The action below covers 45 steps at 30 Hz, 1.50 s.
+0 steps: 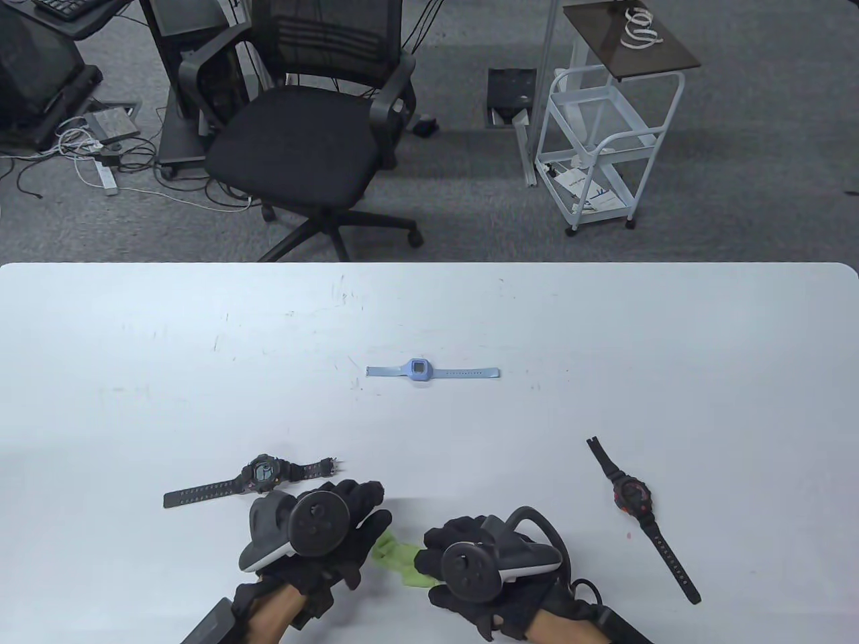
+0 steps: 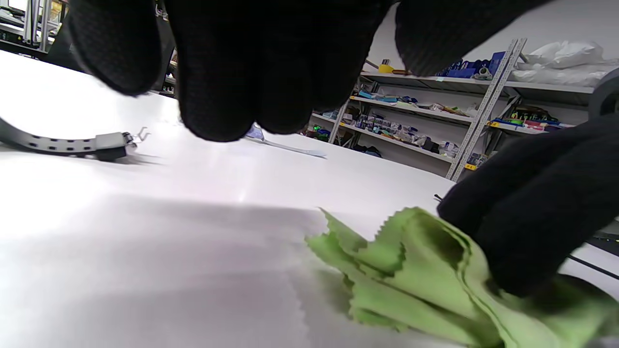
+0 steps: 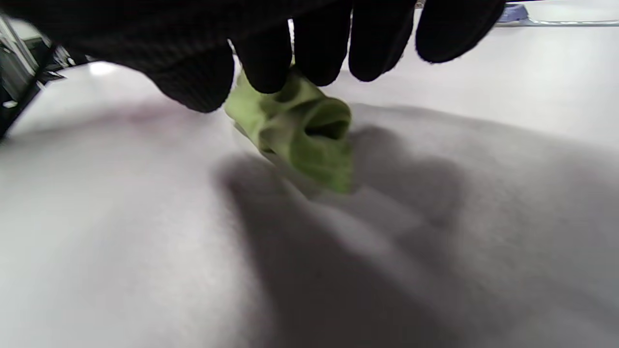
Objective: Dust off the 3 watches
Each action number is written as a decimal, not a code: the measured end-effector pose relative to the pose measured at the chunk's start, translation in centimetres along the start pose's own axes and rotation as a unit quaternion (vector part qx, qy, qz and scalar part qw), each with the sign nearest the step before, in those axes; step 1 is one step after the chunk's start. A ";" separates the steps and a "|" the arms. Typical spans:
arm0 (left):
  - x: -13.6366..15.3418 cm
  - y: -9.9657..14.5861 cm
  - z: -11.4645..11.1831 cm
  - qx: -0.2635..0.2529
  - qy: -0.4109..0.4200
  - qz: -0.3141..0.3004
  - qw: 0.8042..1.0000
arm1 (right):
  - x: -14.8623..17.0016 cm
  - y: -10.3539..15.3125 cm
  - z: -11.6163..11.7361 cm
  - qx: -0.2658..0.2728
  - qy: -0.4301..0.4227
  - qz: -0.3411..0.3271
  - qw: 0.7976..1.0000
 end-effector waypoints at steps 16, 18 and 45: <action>0.5 0.1 0.4 -0.007 0.007 0.005 1.000 | 4.6 0.9 -2.2 0.113 -0.255 0.046 0.959; 0.8 0.2 0.6 -0.011 0.010 0.009 1.000 | 6.2 1.6 -2.7 0.130 -0.370 0.058 0.918; 12.4 0.1 4.7 -0.005 0.004 0.178 0.984 | 11.6 4.3 -2.0 0.217 -0.733 0.059 0.642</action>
Point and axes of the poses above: the tracker on the back of each hand, its own x axis roughly to the little-finger side, its own y axis roughly from the fingertips to the wrist, z = x × y, the point moved 5 cm from there along -y, roughly from the wrist to the fingertips, and after that the axes turned 11 degrees about x, right-handed, at the moved point
